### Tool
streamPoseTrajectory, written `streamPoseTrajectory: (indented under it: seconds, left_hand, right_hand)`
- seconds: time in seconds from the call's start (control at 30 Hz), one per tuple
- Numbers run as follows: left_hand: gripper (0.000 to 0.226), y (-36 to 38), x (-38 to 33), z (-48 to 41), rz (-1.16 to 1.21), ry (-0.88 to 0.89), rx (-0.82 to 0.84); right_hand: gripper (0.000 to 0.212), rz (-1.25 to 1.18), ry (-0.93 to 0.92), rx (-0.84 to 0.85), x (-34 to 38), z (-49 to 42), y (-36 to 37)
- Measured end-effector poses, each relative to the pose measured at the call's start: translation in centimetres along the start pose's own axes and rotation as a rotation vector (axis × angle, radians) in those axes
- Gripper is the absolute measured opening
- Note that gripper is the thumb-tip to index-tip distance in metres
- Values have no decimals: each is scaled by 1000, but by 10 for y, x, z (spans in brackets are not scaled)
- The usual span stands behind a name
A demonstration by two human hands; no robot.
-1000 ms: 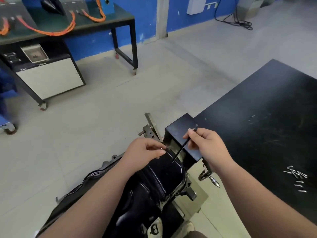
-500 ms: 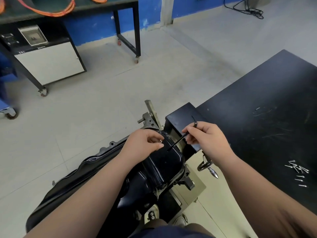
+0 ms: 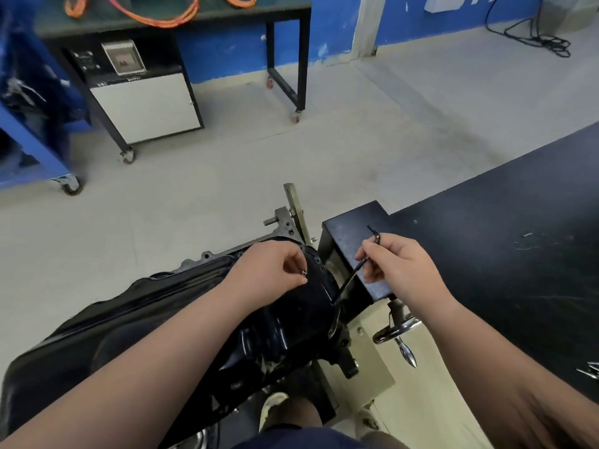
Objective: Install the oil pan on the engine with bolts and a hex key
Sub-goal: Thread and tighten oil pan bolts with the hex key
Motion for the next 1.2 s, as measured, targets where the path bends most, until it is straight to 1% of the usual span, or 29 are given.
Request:
streamPoseTrajectory:
  seconds: [0.13,0.2,0.27,0.33,0.4,0.5,0.53,0.67,0.73,0.87,0.97,1.07,1.2]
  left_hand:
    - [21,-22,0,2,-54,-69,-169]
    - [23,-35,-3,15,-66,-131,-332]
    - [25,-39,-12,35,-62,-183,-533]
    - [24,-22,-24,63,-16,-221,-712]
    - [22,7,-38,87,53,-247,-835]
    - [20,57,-49,117,190,-303,-1028]
    - [21,76,-49,123,234,-334,-1064]
    - [21,147,-36,111,324,-484,-1010]
    - [20,163,-24,101,370,-556,-1045]
    - [18,166,-15,92,318,-625,-1164]
    - [15,172,-10,94,289,-672,-1194]
    - [3,176,-5,95,270,-708,-1196]
    - [14,175,-4,94,189,-714,-1178]
  right_hand:
    - [33,-34,-121,128,-1,-14,4]
    - [32,-33,-186,222,-2,-21,10]
    - [32,-29,-250,290,-3,-25,12]
    - [33,-50,-321,337,-1,-22,11]
    - [31,-103,-378,373,0,-17,3]
    - [29,-141,-412,423,-8,-5,-11]
    - [29,-129,-417,436,-13,-1,-15]
    - [29,-20,-439,426,-33,5,-32]
    - [28,33,-444,432,-39,5,-34]
    - [24,128,-493,482,-45,8,-29]
    - [22,197,-538,503,-47,10,-21]
    - [21,248,-564,522,-50,12,-13]
    - [20,275,-575,542,-51,13,-7]
Point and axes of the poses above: each hand's wrist, its own z-axis away from the middle knuckle, its own y-axis out of the palm, x = y × z, the point moved 10 cm from there along -z, towards the middle knuckle, and after that the axes turned 9 degrees about y, right-handed, at the moved point
